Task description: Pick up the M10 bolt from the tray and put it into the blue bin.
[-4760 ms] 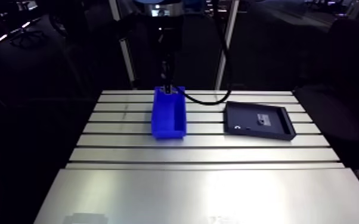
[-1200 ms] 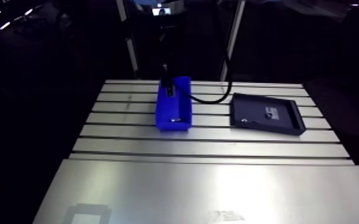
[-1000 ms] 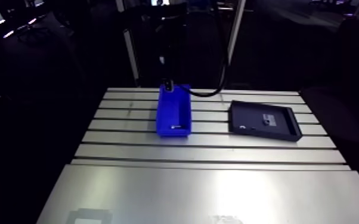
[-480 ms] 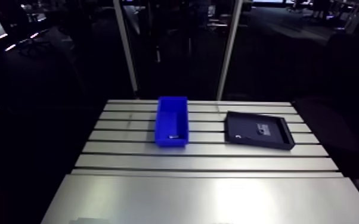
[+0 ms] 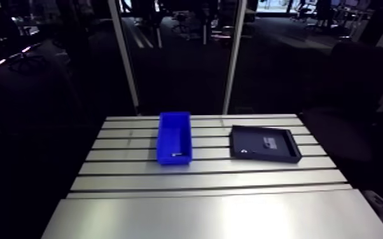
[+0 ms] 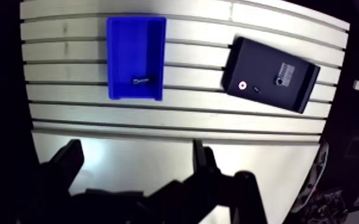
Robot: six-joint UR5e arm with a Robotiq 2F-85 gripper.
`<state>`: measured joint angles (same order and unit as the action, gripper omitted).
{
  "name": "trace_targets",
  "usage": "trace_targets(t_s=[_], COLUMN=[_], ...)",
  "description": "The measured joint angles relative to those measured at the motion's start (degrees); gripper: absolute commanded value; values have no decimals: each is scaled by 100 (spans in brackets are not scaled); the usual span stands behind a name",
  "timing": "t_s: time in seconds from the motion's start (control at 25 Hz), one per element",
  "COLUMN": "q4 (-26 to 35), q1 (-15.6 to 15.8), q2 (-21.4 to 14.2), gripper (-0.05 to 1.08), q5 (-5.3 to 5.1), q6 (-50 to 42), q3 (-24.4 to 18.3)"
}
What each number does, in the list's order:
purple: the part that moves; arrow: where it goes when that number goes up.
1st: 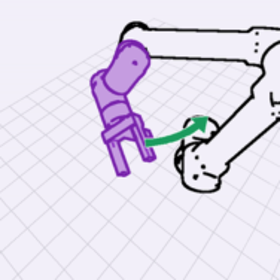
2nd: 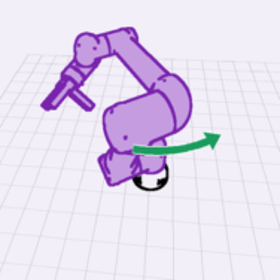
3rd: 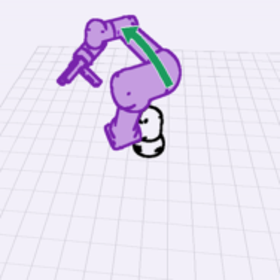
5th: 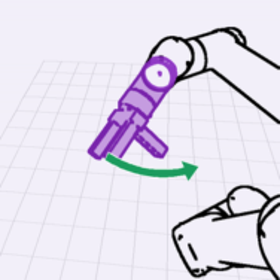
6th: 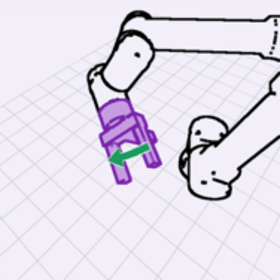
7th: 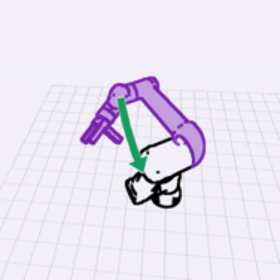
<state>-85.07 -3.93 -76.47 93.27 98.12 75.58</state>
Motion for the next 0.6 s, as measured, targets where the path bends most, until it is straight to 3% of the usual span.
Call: trace_targets(t_s=[0.6], q4=[134], q1=[-138], q2=[-584], gripper=[1], q5=[-2], q6=[-519], q3=[435])
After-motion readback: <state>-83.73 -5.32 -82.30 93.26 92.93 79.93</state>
